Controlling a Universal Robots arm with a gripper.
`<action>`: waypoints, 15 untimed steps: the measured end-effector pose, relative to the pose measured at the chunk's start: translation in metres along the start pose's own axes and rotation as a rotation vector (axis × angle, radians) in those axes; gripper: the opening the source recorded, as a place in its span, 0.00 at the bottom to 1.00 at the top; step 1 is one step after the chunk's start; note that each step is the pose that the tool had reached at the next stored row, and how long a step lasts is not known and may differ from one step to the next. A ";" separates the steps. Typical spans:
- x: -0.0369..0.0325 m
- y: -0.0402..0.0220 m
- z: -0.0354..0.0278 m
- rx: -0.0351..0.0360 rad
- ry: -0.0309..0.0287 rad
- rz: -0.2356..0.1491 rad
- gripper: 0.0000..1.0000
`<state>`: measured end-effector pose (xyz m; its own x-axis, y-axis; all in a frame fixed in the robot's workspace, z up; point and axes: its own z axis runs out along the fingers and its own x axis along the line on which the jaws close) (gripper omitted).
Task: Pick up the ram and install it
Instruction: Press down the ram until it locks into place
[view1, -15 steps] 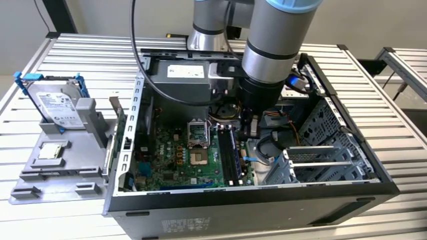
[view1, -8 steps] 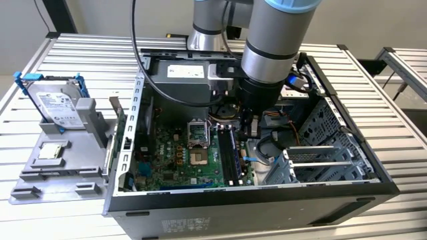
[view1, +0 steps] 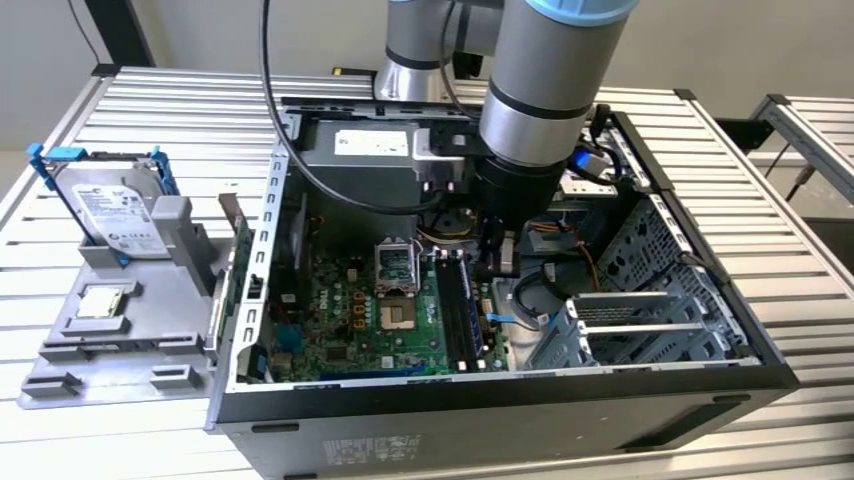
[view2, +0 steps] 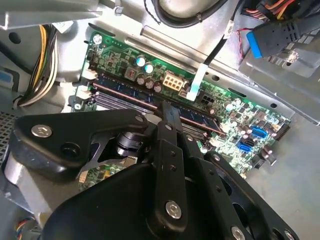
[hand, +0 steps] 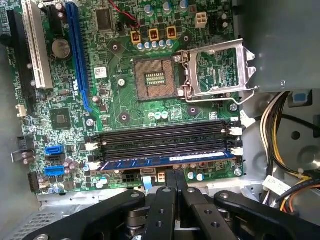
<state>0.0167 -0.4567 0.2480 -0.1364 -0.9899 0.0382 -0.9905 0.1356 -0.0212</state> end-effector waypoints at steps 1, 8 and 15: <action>-0.0001 0.0002 0.0004 0.0000 -0.0001 0.000 0.00; 0.0003 0.0048 0.0092 0.0001 -0.0008 -0.021 0.00; 0.0000 0.0050 0.0165 -0.0001 -0.0007 -0.021 0.00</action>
<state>0.0120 -0.4567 0.2314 -0.1152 -0.9926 0.0380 -0.9932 0.1145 -0.0203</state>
